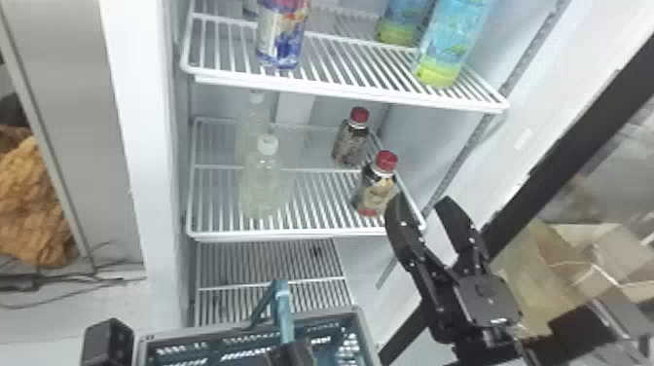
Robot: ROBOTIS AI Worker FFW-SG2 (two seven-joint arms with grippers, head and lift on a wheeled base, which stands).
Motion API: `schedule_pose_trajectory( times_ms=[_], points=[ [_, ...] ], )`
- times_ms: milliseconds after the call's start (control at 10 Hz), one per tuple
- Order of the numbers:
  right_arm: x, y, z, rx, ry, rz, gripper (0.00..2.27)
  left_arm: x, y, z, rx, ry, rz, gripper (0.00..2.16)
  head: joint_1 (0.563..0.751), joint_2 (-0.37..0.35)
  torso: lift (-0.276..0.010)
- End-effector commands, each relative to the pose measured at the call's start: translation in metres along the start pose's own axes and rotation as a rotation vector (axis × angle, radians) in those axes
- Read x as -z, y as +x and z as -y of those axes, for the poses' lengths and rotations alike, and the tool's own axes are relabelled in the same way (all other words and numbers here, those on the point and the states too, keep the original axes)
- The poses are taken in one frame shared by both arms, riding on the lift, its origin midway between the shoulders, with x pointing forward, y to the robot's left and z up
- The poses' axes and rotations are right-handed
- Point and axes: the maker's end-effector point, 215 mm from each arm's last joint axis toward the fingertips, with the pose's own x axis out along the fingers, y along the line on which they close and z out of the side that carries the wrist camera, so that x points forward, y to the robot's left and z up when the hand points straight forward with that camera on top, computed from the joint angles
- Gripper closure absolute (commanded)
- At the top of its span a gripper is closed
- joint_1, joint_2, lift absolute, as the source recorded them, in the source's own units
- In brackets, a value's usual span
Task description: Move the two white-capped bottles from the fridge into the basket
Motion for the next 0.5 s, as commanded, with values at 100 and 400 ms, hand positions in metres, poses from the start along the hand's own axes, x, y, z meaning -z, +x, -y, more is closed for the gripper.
schedule_pose_trajectory(
  times_ms=[100, 400],
  points=[
    [-0.0013, 0.0004, -0.0007, -0.002, -0.013, 0.002, 0.47, -0.0001, -0.0008, -0.0009, -0.003, 0.000, 0.002, 1.12, 0.695, -0.350, -0.260],
    [-0.0013, 0.0004, -0.0007, -0.002, -0.013, 0.002, 0.47, 0.0005, -0.0002, -0.0005, 0.000, -0.002, 0.001, 1.12, 0.695, -0.350, -0.260]
  ],
)
